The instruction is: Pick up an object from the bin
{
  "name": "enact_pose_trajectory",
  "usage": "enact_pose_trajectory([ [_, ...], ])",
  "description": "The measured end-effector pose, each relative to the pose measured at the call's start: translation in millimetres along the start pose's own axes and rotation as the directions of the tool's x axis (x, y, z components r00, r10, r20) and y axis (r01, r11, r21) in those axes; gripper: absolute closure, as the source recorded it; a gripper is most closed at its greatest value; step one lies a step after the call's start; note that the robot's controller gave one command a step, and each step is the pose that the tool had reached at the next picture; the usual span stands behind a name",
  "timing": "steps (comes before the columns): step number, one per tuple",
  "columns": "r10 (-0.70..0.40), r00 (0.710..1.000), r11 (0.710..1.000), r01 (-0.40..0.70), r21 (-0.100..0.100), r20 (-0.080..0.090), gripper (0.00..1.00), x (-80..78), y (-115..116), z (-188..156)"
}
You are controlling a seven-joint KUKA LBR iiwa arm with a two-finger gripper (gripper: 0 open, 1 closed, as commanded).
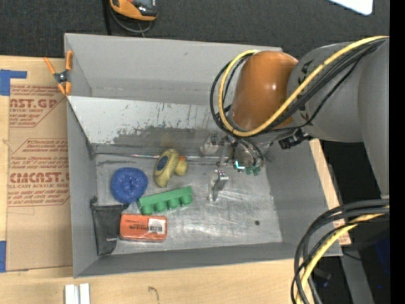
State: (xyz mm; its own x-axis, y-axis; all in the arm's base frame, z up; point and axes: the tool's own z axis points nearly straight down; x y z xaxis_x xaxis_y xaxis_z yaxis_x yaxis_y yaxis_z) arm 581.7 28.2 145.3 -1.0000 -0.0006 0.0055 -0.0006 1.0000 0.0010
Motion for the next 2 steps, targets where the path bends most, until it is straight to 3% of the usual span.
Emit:
enact_pose_trajectory([
  [1, 0.000, 1.000, 1.000, 0.000, 0.000, 0.007, 0.00, -1.9, 0, -4],
  [2, 0.129, 0.992, 0.992, -0.129, -0.001, 0.006, 1.00, -4.3, 32, 64],
])
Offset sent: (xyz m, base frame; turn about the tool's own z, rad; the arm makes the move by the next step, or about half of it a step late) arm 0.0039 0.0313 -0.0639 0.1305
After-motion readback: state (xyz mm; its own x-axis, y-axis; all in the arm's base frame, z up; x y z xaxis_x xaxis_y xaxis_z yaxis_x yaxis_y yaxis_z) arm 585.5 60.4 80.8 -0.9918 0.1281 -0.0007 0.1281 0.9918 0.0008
